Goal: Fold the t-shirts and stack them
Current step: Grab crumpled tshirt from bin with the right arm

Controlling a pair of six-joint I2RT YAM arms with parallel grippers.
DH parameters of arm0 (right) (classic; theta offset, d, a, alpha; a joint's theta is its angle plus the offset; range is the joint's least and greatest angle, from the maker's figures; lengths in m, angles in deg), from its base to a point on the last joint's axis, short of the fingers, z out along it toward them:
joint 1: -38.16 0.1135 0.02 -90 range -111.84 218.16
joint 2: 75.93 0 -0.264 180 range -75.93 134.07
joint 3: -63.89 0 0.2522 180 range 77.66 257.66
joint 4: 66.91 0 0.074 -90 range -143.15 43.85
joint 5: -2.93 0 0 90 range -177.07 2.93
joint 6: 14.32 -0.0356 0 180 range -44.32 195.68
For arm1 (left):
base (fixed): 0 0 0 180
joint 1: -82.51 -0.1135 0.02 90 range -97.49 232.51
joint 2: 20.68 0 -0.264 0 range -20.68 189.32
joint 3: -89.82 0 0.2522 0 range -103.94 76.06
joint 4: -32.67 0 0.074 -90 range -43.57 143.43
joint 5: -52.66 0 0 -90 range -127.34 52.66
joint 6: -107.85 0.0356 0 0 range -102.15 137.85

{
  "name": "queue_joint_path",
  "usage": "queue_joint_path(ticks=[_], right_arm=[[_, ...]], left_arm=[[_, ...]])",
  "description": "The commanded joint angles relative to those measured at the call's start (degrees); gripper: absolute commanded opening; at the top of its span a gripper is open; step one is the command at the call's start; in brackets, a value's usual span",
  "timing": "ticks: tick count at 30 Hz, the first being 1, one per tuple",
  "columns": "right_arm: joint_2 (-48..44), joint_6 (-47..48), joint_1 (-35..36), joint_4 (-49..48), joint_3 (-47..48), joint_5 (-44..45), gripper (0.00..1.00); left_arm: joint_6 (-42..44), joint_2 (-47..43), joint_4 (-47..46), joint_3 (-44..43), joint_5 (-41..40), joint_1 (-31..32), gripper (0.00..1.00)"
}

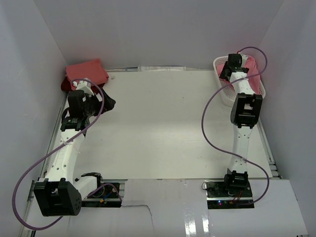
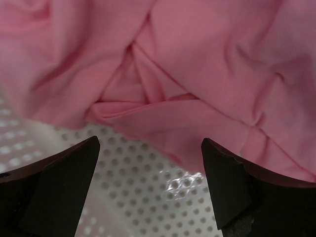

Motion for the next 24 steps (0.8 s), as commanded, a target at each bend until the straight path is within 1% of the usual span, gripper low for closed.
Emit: queue_joint_path(ticks=[1, 3, 5, 6, 7, 8, 9, 10, 11, 12, 15, 16, 17, 19, 20, 22, 23, 24], right_arm=[[2.4, 0.7, -2.9, -2.1, 2.7, 2.0, 0.90], [3.5, 1.7, -4.0, -4.5, 1.6, 3.2, 0.90], [4.1, 2.6, -4.8, -6.0, 1.1, 2.4, 0.90], [4.8, 2.6, -5.5, -6.0, 1.2, 2.4, 0.91], [5.0, 2.2, -6.0, -6.1, 1.0, 1.6, 0.96], [5.2, 1.9, -6.3, -6.0, 0.6, -1.0, 0.84], [5.1, 1.2, -7.2, -5.9, 0.5, -2.3, 0.68], [5.0, 0.4, -7.4, -5.9, 0.2, -3.6, 0.23], [4.8, -0.1, -7.6, -5.9, 0.3, -4.8, 0.10], [4.7, -0.2, -7.6, -6.1, 0.5, -5.7, 0.08], [2.9, 0.5, -7.5, -7.6, 2.0, -11.5, 0.08], [2.2, 0.7, -7.4, -7.9, 2.6, -13.8, 0.08], [0.8, 0.5, -7.3, -7.7, 4.8, -18.2, 0.08], [-1.3, -0.5, -7.2, -3.5, 8.1, -23.6, 0.08], [-5.9, -1.0, -6.5, -2.5, 7.4, -29.6, 0.08], [-12.5, 0.6, -5.0, -3.2, 2.3, -32.8, 0.08], [-20.0, 3.3, -2.6, -3.6, -3.8, -34.1, 0.08], [-23.9, 5.1, -1.1, -3.5, -6.5, -34.7, 0.08]], left_arm=[[0.6, -0.6, -1.5, 0.5, 1.5, 0.1, 0.98], [0.7, -0.4, -1.5, 0.4, 1.8, 0.1, 0.98], [0.7, -0.3, -1.5, 0.5, 1.8, 0.1, 0.98], [0.8, -0.2, -1.4, 0.5, 1.7, 0.1, 0.98], [0.8, 0.1, -1.4, 0.4, 1.6, 0.1, 0.98], [0.8, 0.3, -1.5, 0.3, 1.6, 0.1, 0.98], [0.8, 0.4, -1.4, 0.2, 1.6, 0.1, 0.98], [0.8, 0.5, -1.5, 0.2, 1.7, 0.1, 0.98], [0.8, 0.6, -1.5, 0.2, 1.7, 0.1, 0.98], [0.8, 0.5, -1.5, 0.3, 1.7, 0.1, 0.98], [0.7, 0.3, -1.6, 0.5, 1.7, 0.1, 0.98], [0.9, 0.2, -1.7, 0.6, 1.7, 0.1, 0.98], [0.9, 0.2, -1.7, 0.5, 1.8, 0.1, 0.98], [1.1, 0.0, -1.7, 0.7, 2.0, 0.1, 0.98], [1.1, -0.1, -1.7, 0.7, 1.9, 0.1, 0.98], [1.1, -0.3, -1.7, 0.9, 2.0, 0.1, 0.98], [1.2, -0.4, -1.6, 0.9, 1.9, 0.1, 0.98], [1.1, -0.8, -1.8, 1.0, 1.9, 0.1, 0.98]])
